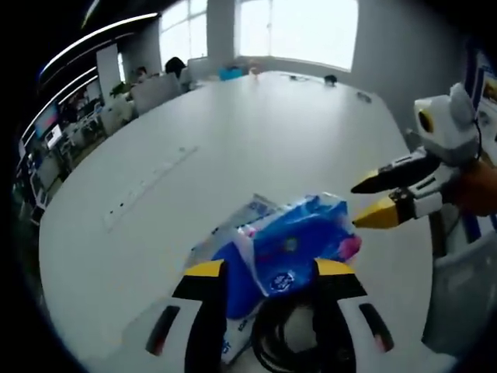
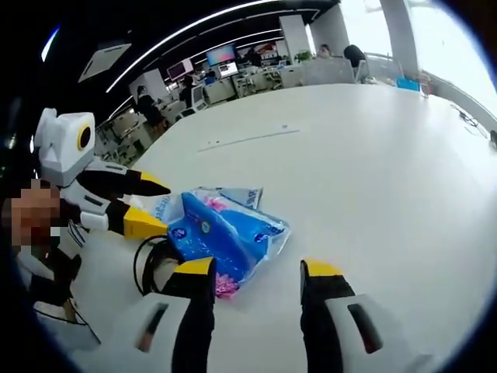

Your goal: Arrange the tabletop items into an orderly group along one side of the table until the central work area is clear of visible clutter.

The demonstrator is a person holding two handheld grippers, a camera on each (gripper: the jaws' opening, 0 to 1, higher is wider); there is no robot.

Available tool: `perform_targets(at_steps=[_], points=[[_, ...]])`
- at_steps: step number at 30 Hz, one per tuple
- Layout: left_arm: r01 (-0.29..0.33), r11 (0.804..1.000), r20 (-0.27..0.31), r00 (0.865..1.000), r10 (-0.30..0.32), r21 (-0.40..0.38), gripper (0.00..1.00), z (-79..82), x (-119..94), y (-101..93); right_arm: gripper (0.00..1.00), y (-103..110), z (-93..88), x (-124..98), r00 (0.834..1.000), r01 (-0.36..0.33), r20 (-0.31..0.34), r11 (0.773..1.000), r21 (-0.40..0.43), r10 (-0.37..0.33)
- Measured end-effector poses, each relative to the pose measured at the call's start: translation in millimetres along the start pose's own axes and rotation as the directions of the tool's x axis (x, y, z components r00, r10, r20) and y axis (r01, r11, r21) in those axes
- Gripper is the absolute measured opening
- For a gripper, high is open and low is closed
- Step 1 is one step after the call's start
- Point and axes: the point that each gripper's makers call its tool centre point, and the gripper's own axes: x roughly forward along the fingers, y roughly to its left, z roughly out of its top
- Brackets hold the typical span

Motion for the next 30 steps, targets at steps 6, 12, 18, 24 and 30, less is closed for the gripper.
perform_targets(at_steps=[6, 12, 18, 24, 30], points=[[-0.011, 1.0, -0.04, 0.999, 0.012, 0.029, 0.33, -3.7, 6.1, -1.0, 0.38, -1.4, -4.4, 3.1, 1.0, 0.017, -0.021, 1.0, 0.006, -0.017], [-0.027, 0.999, -0.05, 0.998, 0.028, 0.032, 0.28, -4.5, 7.4, 2.9, 0.29, -0.6, -4.4, 3.8, 1.0, 0.012, -0.021, 1.0, 0.013, -0.012], [-0.046, 0.998, -0.074, 0.996, 0.048, 0.034, 0.24, -9.6, 9.0, 8.1, 0.26, 1.5, -5.2, 6.1, 1.0, 0.008, -0.025, 1.0, 0.029, -0.007], [-0.052, 0.998, -0.082, 0.995, 0.053, 0.021, 0.21, -11.2, 12.0, 9.5, 0.24, 2.0, -8.9, 8.5, 0.999, 0.014, -0.041, 0.998, 0.054, -0.012], [-0.051, 0.998, -0.1, 0.994, 0.053, 0.021, 0.17, -14.9, 14.9, 10.0, 0.18, 2.9, -9.6, 10.2, 0.999, 0.007, -0.044, 0.998, 0.063, -0.004]])
